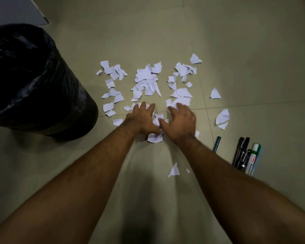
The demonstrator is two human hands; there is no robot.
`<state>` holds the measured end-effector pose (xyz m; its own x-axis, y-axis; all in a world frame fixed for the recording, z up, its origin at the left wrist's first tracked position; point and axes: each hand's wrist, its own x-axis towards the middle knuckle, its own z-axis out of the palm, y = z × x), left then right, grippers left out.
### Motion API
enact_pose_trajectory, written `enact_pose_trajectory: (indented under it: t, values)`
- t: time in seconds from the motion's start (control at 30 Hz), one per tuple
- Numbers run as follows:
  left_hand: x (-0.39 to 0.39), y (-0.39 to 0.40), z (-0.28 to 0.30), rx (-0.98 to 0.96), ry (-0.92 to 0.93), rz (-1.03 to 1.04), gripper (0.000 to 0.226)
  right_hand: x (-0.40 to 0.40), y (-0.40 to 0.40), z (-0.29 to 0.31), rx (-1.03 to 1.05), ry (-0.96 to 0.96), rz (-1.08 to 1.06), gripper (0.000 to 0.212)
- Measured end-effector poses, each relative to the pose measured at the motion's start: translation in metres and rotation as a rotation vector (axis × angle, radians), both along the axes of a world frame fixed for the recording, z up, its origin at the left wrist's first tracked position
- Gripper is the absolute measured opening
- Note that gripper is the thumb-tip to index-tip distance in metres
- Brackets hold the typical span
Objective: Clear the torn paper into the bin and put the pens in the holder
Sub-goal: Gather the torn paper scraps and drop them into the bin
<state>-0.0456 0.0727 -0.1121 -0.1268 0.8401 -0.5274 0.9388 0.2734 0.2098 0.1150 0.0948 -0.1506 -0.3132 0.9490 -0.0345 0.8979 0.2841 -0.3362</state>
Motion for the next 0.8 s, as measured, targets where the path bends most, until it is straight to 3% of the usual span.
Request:
enact_pose_trajectory:
  t: [0.13,0.27,0.37,0.5,0.57,0.73,0.8]
  values:
    - [-0.004,-0.017,0.004,0.03,0.036,-0.109,0.134,0.0,-0.019,0.002,0.131,0.176,0.067,0.05]
    - [-0.004,-0.023,0.001,-0.079,0.13,-0.17,0.138,0.009,-0.017,0.006,0.049,0.046,0.031,0.077]
    - [0.0,-0.026,-0.006,-0.016,0.163,-0.182,0.103,0.006,-0.014,0.007,-0.087,-0.064,0.171,0.085]
    - [0.006,-0.041,-0.011,0.227,0.134,-0.109,0.044,-0.003,-0.03,0.008,-0.081,0.13,0.234,0.071]
    - [0.009,-0.046,-0.008,0.282,0.17,-0.057,0.034,-0.003,-0.038,0.008,-0.053,0.146,0.229,0.063]
    - [0.014,-0.056,-0.005,0.286,0.214,-0.023,0.036,-0.015,-0.05,0.016,-0.04,0.135,0.163,0.029]
    - [0.014,-0.058,-0.006,0.289,0.232,0.004,0.029,-0.018,-0.05,0.016,-0.089,0.127,0.131,0.026]
